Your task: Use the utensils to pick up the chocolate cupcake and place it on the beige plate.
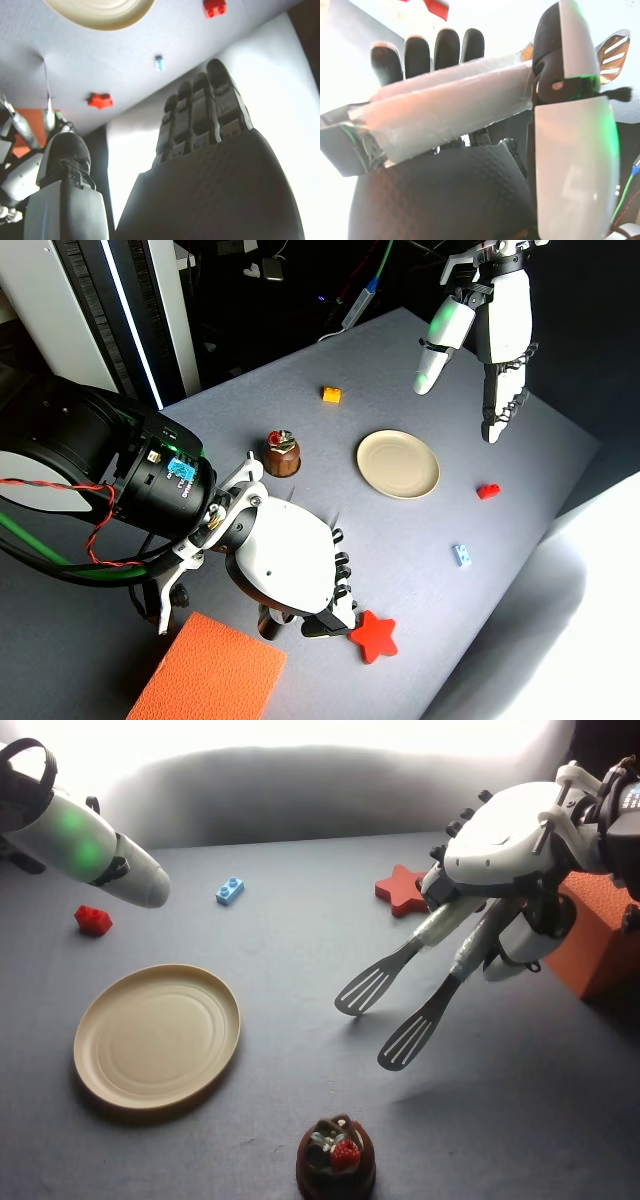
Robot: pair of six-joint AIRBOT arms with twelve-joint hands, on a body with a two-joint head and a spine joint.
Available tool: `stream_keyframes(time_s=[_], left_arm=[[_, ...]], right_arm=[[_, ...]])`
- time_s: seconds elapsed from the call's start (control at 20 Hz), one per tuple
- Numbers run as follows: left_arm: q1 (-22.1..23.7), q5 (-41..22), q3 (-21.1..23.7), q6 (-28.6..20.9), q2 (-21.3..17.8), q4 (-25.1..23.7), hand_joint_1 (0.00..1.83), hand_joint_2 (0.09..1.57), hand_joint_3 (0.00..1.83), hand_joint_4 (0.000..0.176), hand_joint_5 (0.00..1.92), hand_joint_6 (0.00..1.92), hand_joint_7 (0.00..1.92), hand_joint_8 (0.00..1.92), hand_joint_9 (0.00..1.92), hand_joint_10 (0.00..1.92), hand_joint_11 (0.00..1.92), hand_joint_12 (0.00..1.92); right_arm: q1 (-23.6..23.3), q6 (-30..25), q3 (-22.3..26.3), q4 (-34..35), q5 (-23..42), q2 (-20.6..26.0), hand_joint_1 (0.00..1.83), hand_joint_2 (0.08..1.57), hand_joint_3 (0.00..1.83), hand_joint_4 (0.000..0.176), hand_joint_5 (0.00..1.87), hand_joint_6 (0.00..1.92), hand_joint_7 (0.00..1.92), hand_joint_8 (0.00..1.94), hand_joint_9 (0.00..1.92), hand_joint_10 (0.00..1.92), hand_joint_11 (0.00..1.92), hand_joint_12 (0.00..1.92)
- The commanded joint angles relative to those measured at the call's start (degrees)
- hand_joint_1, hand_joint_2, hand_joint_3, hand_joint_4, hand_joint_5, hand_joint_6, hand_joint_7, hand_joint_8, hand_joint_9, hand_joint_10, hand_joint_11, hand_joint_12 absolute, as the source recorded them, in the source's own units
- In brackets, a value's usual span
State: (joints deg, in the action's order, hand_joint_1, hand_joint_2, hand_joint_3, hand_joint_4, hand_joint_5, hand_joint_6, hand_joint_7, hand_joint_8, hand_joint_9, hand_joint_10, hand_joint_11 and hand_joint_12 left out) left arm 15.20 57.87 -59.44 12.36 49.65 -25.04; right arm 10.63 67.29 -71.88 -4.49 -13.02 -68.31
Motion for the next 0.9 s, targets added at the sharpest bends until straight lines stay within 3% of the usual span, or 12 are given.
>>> stream_keyframes(time_s=[0.0,0.25,0.4,0.45,0.5,0.75,0.85], left_arm=[[0.8,-2.8,-0.1,0.0,-0.6,-2.1,0.37,1.09,0.00,0.000,0.08,0.00,0.10,0.00,0.09,0.00,0.00,0.36],[0.8,-2.8,-0.1,0.0,-0.6,-2.1,0.33,1.10,0.00,0.000,0.03,0.00,0.06,0.00,0.06,0.00,0.00,0.27],[0.8,-2.8,-0.1,0.0,-0.6,-2.1,0.34,1.10,0.00,0.000,0.06,0.00,0.09,0.00,0.08,0.00,0.00,0.35],[0.8,-2.8,-0.1,0.0,-0.6,-2.1,0.35,1.10,0.00,0.000,0.06,0.00,0.08,0.00,0.08,0.00,0.00,0.32],[0.8,-2.8,-0.1,0.0,-0.6,-2.1,0.36,1.09,0.00,0.000,0.06,0.00,0.09,0.00,0.08,0.00,0.00,0.31],[0.9,-2.8,-0.1,0.0,-0.6,-2.1,0.38,1.09,0.00,0.000,0.08,0.00,0.09,0.00,0.09,0.00,0.00,0.36],[0.9,-2.8,-0.1,0.0,-0.6,-2.1,0.38,1.09,0.00,0.000,0.06,0.00,0.09,0.00,0.09,0.00,0.00,0.33]], right_arm=[[-0.7,-0.1,0.0,-0.2,5.9,0.4,0.93,0.98,0.00,0.000,0.54,1.08,0.52,1.35,0.43,1.58,0.43,1.81],[-1.3,-0.3,0.2,-0.2,6.7,0.8,0.94,1.03,0.00,0.000,0.58,1.08,0.53,1.40,0.44,1.61,0.46,1.81],[-1.3,-0.6,1.1,-0.2,7.8,1.5,0.98,1.05,0.00,0.000,0.52,1.14,0.49,1.44,0.45,1.60,0.45,1.79],[-1.3,-0.7,1.6,-0.2,8.6,1.9,1.04,1.15,0.01,0.000,0.77,1.21,0.54,1.41,0.48,1.58,0.46,1.77],[-1.4,-0.8,2.3,-0.2,9.6,2.5,1.05,1.17,0.00,0.000,0.82,1.22,0.55,1.40,0.48,1.57,0.45,1.77],[-3.6,-1.6,7.1,-0.3,10.4,6.3,1.04,1.19,0.00,0.000,0.81,1.26,0.54,1.44,0.50,1.59,0.49,1.77],[-4.3,-1.5,8.7,-0.3,10.4,7.6,1.04,1.21,0.00,0.000,0.77,1.31,0.49,1.48,0.43,1.63,0.39,1.84]])
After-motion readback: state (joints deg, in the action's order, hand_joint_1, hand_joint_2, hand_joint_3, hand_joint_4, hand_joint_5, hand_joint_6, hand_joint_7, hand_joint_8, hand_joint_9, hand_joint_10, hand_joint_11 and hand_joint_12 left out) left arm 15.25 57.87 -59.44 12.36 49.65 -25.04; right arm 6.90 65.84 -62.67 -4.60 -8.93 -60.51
